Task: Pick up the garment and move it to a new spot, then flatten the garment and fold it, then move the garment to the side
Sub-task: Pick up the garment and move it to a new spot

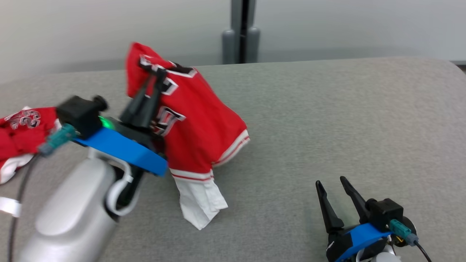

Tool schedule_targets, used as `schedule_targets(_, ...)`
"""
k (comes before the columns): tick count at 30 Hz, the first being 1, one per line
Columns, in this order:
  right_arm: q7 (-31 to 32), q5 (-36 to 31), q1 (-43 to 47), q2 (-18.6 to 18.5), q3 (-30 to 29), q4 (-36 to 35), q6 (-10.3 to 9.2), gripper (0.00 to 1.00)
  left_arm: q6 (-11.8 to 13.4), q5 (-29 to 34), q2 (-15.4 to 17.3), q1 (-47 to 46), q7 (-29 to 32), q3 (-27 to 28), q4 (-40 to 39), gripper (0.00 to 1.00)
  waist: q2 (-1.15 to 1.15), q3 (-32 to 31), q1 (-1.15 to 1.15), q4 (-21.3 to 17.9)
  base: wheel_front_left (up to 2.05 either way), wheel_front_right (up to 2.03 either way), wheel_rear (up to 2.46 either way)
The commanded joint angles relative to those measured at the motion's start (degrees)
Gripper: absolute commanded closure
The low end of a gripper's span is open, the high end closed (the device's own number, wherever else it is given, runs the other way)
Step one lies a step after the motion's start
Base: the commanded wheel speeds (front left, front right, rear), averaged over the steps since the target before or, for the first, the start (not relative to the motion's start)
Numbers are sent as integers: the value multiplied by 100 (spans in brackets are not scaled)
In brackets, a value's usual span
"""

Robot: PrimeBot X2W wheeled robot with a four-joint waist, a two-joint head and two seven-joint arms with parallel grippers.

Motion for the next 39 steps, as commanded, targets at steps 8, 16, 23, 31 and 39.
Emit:
schedule_targets(8,-1,98,157,-24,109,-157,-1,0,-9,175,-668,402,-28,-523,630,0,0,-143,0,-676,0,0,0)
schedule_targets(16,-1,147,230,-24,5,-266,-1,0,-5,754,-851,916,-26,524,943,0,0,-181,0,-659,0,0,0)
schedule_targets(23,-1,85,360,-24,-221,-341,-1,0,-3,1549,-885,1999,-27,1926,903,0,0,-357,0,-336,0,0,0)
schedule_targets(31,-1,9,599,-26,-519,-285,-1,0,-6,1947,-1228,3109,-27,2563,718,0,0,-743,0,37,0,0,0)
schedule_targets(39,-1,16,865,-23,-616,-183,-1,0,-7,2010,-1607,3810,-27,2626,708,0,0,-902,0,154,0,0,0)
